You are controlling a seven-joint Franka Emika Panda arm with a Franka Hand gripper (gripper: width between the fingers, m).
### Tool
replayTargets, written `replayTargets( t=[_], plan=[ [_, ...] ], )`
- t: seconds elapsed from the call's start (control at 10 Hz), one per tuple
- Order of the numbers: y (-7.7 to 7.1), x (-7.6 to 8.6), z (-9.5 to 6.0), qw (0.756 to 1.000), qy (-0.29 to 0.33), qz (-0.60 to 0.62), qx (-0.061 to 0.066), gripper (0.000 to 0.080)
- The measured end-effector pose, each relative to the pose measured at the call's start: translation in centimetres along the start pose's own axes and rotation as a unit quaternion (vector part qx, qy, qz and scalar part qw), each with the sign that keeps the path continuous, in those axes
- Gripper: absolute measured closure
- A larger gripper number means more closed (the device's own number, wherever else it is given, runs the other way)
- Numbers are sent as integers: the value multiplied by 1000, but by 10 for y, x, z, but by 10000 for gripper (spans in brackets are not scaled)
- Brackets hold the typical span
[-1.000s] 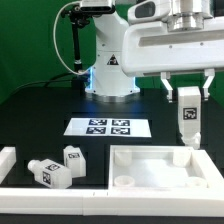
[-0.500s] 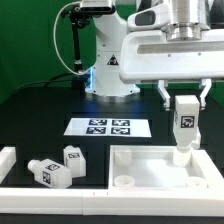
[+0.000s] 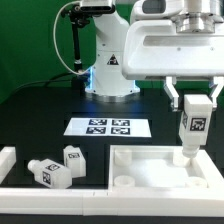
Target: Assemble one leg
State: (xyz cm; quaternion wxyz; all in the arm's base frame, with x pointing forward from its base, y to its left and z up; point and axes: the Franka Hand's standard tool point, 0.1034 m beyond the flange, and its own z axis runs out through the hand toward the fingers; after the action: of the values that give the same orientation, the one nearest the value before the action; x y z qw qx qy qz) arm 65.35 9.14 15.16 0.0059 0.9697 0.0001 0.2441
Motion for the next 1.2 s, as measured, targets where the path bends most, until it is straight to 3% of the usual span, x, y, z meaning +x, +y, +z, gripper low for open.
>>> replayTargets(
  t=[0.1, 0.4, 0.6, 1.2],
  plan=[
    [-3, -1, 2, 1000, 7, 5, 1, 512],
    [-29, -26, 31, 1000, 28, -15, -1, 512],
    [-32, -40, 40, 999, 31, -20, -3, 512],
    [-27, -44, 31, 999, 28, -18, -2, 512]
  ],
)
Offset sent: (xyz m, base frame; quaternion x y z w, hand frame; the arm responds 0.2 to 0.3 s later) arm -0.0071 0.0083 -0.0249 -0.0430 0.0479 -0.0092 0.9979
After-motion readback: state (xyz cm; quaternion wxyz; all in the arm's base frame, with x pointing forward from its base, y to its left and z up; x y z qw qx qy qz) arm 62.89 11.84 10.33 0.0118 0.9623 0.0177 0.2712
